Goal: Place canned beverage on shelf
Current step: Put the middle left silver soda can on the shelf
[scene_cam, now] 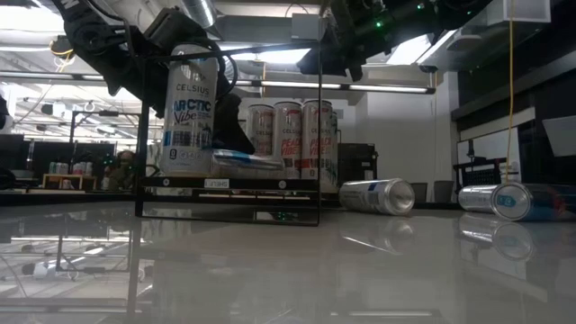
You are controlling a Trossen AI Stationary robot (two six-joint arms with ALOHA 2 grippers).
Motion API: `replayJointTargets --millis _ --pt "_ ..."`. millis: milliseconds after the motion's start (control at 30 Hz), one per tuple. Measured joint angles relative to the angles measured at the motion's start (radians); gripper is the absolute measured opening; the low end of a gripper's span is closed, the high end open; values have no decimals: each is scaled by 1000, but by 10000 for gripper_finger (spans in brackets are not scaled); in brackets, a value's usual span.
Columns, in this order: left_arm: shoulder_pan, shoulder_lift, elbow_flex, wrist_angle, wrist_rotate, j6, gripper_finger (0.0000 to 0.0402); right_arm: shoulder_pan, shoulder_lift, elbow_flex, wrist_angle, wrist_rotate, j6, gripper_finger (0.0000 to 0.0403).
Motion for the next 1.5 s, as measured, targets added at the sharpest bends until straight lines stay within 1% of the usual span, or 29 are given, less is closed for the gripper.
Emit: replayJointTargets --millis 267,400,533,667,800,933,1000,1100,1200,1333,1400,1500 --pt "18 1 10 3 2 0 295 0 0 0 -2 0 0 113" --pt "38 1 52 0 2 1 295 0 0 0 -3 0 0 113" --pt "63 1 119 -64 23 1 295 0 0 0 -15 0 0 113" --pt "94 1 218 -227 109 1 295 0 0 0 -28 0 0 113" --pt "119 1 347 -445 186 1 295 0 0 0 -35 0 0 113" --pt "145 1 494 -705 230 0 295 0 0 0 -48 0 0 113" --pt "157 1 564 -835 234 0 295 0 0 0 -48 0 0 113" --pt "173 1 646 -985 250 -1 295 0 0 0 -49 0 0 113" --pt "199 1 687 -1068 356 -12 295 0 0 0 -48 0 0 113" --pt "241 1 690 -1080 508 -64 295 0 0 0 -47 0 0 113" --pt "259 10 691 -1075 550 -78 295 0 0 0 -47 0 0 113" --pt "277 42 691 -1072 572 -80 295 0 0 0 -46 0 0 113"
